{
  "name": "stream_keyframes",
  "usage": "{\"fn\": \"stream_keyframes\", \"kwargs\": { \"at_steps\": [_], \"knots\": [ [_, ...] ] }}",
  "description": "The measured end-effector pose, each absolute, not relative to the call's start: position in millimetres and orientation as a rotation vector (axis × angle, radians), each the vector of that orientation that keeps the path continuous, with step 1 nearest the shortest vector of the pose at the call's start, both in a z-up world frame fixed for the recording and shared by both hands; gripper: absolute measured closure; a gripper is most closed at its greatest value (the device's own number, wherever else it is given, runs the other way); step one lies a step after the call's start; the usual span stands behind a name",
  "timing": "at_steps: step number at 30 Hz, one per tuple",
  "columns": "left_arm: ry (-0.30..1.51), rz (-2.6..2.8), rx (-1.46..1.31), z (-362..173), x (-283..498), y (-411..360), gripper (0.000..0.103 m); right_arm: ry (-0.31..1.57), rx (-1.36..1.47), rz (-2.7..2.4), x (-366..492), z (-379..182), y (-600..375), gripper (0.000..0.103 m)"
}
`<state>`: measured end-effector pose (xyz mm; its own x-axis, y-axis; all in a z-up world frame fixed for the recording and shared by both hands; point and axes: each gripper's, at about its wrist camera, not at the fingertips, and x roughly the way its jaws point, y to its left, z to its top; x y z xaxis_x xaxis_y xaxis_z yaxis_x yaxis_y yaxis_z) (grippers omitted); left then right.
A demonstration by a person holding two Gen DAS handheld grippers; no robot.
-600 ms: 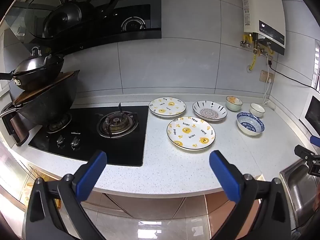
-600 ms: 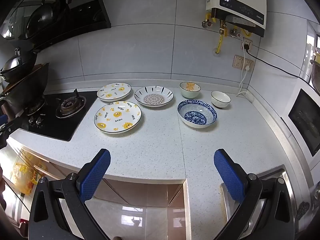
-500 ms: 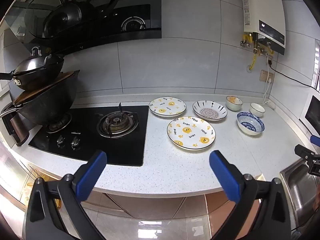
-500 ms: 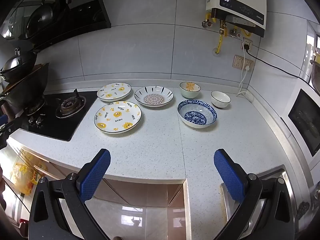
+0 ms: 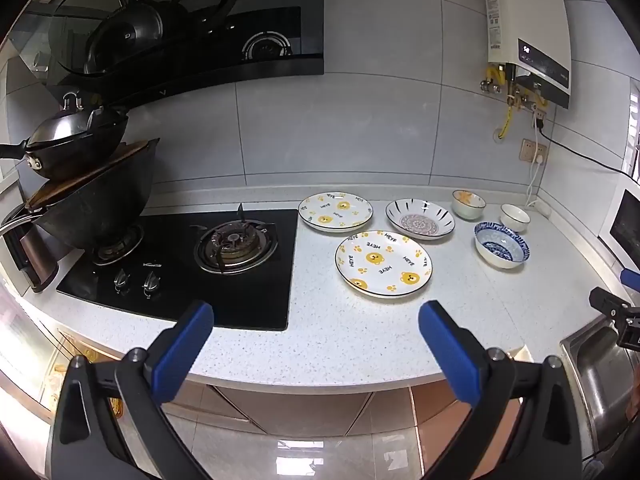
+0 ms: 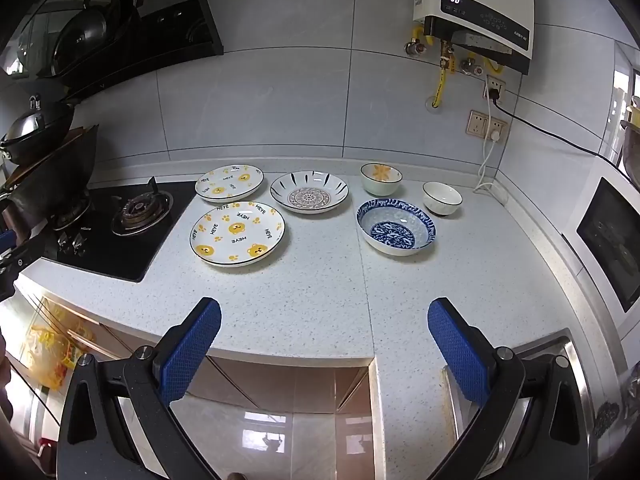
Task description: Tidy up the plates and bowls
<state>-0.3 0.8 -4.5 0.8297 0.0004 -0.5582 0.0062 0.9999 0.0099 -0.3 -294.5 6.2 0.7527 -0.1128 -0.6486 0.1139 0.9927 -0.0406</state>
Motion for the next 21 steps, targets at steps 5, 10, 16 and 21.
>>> {"fn": "stream_keyframes", "kwargs": {
  "at_steps": [5,10,16,21],
  "knots": [
    [0.590,-0.003,0.012,-6.4,-1.2,1.5,0.000,0.708,0.001,-0.125,0.9,5.7,-294.7,0.001],
    [0.579,-0.001,0.011,-4.7,-1.6,6.5,0.000,0.707,0.000,-0.126,-0.5,7.3,-293.1,0.001],
    [0.574,-0.002,0.011,-3.4,-1.8,8.6,0.000,0.705,-0.001,-0.124,-1.3,9.4,-292.9,0.001],
    [0.569,-0.002,0.009,-3.0,-2.1,8.7,0.000,0.704,-0.002,-0.126,-1.3,8.5,-291.3,0.001]
  ]
}}
